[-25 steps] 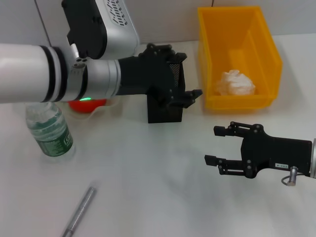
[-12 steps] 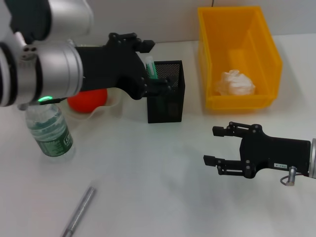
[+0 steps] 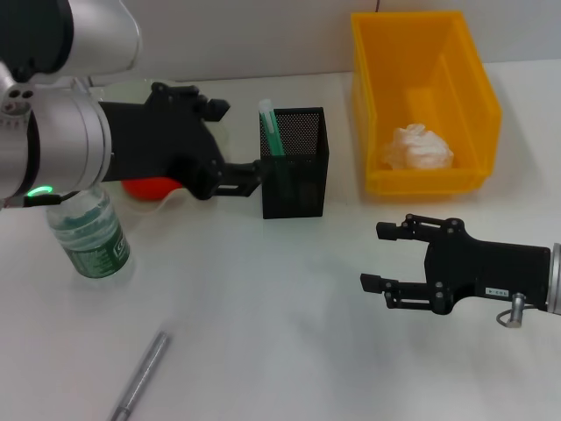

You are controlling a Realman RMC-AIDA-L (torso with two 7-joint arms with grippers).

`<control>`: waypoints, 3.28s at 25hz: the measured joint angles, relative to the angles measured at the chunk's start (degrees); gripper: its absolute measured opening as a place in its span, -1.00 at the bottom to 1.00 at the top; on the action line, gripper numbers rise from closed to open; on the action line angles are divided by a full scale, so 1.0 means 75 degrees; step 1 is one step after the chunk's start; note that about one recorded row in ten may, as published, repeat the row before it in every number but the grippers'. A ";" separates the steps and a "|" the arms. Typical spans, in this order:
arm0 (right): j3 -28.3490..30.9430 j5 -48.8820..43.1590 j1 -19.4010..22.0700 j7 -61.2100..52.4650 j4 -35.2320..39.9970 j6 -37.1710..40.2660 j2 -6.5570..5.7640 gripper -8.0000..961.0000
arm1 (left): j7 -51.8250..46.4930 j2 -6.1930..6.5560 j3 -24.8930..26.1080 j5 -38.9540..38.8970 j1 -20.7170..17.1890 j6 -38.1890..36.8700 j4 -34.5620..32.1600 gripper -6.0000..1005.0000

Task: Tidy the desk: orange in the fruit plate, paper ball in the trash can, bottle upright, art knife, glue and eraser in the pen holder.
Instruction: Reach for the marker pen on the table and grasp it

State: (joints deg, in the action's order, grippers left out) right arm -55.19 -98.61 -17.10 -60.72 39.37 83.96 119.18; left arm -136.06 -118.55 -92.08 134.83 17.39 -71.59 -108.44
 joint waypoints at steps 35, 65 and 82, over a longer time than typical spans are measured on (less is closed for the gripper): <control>0.0011 0.0000 -0.0326 0.0164 -0.0309 -0.0286 0.0012 0.59 | -0.3099 -0.0012 -0.0020 0.1391 0.0321 -0.2853 -0.0281 0.43; 0.0011 0.0001 -0.0322 0.0211 -0.0410 -0.0264 0.0012 0.59 | -0.3853 -0.0061 0.0112 0.1707 0.1502 -0.3303 0.2635 0.36; 0.0012 0.0060 -0.0360 0.0211 -0.0402 -0.0258 0.0012 0.59 | -0.3855 -0.0073 -0.1205 0.2735 0.1679 -0.3268 0.2377 0.32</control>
State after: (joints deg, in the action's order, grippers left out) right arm -55.10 -98.16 -19.79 -59.15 36.36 82.02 119.26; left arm -164.97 -119.10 -101.12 155.34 29.99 -96.10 -90.61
